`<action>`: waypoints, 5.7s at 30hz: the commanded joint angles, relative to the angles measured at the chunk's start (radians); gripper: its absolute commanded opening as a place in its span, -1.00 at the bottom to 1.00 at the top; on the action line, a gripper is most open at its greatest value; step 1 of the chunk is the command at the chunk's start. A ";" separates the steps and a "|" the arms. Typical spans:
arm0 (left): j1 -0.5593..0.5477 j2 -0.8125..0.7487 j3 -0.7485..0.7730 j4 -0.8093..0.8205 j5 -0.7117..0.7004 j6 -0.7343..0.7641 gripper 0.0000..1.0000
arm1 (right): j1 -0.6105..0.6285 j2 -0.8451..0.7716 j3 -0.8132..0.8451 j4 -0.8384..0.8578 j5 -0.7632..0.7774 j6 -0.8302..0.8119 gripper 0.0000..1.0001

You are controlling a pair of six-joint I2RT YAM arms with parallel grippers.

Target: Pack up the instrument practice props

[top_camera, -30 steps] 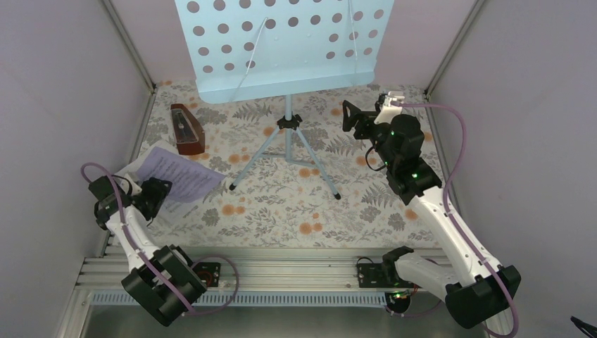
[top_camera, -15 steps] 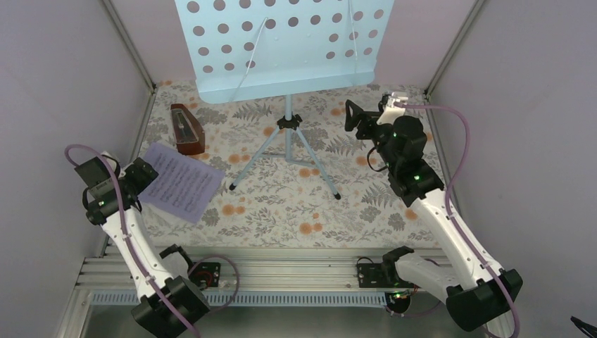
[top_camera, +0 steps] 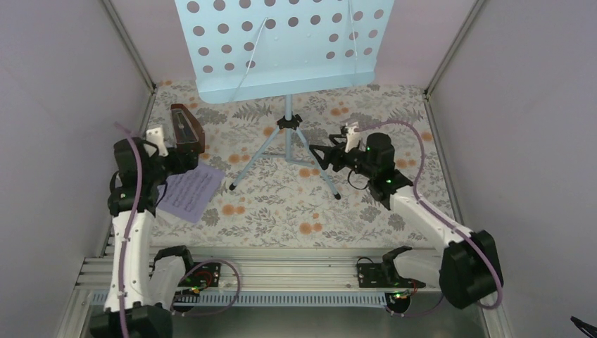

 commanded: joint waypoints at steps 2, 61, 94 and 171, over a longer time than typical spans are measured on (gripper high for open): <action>-0.198 0.139 0.062 0.322 0.033 -0.010 0.76 | 0.027 0.125 0.029 0.194 -0.194 -0.113 0.74; -0.336 0.319 0.238 0.455 -0.261 0.174 0.90 | 0.280 0.315 0.190 -0.015 0.994 0.325 0.75; -0.336 0.338 0.235 0.451 -0.279 0.194 0.92 | -0.466 0.528 0.371 -0.007 -0.658 -0.369 0.94; -0.409 0.471 0.139 0.570 0.362 0.080 0.76 | -0.091 0.451 0.250 0.022 -0.356 -0.557 -0.84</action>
